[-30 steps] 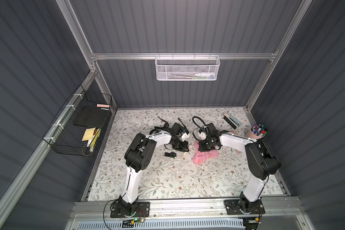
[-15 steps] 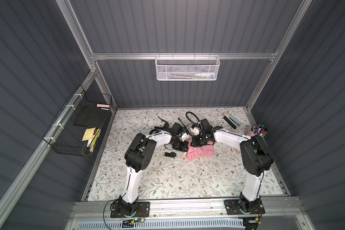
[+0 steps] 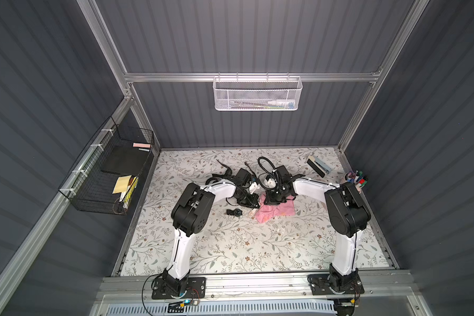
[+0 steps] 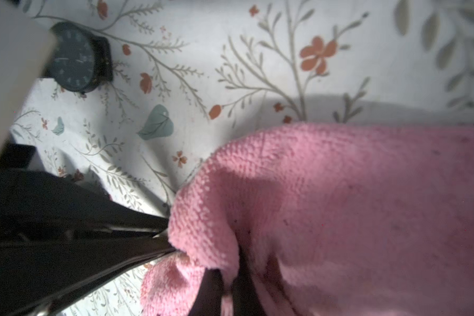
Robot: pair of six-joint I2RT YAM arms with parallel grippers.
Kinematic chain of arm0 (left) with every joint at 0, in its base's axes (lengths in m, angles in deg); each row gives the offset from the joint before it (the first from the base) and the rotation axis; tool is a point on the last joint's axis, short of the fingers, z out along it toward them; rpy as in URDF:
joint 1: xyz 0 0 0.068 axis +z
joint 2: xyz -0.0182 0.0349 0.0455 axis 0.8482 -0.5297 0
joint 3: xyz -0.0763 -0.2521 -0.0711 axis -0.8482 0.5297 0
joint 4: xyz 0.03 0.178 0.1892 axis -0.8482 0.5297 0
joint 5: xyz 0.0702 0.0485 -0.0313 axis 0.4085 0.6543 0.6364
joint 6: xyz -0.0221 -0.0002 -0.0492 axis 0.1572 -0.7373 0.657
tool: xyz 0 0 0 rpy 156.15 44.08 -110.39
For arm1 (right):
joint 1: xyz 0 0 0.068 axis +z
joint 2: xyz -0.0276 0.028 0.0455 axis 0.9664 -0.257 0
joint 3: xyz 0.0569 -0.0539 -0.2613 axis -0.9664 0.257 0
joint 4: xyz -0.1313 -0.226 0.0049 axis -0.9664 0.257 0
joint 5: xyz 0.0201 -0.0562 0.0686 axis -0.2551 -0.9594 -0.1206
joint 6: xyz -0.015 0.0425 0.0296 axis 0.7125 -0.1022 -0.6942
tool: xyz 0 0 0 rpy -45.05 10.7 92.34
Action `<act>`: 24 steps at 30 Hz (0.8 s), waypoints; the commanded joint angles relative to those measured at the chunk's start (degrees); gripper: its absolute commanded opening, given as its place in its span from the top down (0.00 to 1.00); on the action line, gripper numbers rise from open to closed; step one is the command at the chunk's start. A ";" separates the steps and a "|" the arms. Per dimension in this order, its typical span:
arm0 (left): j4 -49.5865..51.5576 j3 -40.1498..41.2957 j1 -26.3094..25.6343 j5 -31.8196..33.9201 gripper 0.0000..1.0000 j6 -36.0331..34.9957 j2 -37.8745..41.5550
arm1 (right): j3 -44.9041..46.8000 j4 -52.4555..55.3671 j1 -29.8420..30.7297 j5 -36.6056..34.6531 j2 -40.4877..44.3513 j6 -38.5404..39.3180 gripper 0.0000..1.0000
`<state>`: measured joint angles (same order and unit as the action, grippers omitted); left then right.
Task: Wipe the watch dial
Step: Wipe the dirt from the watch dial.
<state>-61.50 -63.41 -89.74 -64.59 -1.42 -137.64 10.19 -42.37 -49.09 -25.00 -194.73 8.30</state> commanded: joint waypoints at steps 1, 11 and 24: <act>3.28 -0.45 -0.29 3.11 0.93 -1.70 -1.76 | -0.63 4.99 -0.36 -6.40 -0.70 0.21 1.00; 2.59 -0.19 -0.35 1.70 0.93 -4.74 -2.03 | -3.32 7.05 -0.68 -14.57 0.74 -0.87 1.00; 6.27 -2.72 -0.34 1.90 0.90 -12.56 -2.11 | 10.80 -2.33 -1.49 -6.98 13.92 1.62 0.99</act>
<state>-59.12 -64.57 -89.74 -64.10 -10.99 -137.79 20.42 -43.02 -51.78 -33.46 -180.96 8.28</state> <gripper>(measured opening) 0.099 0.071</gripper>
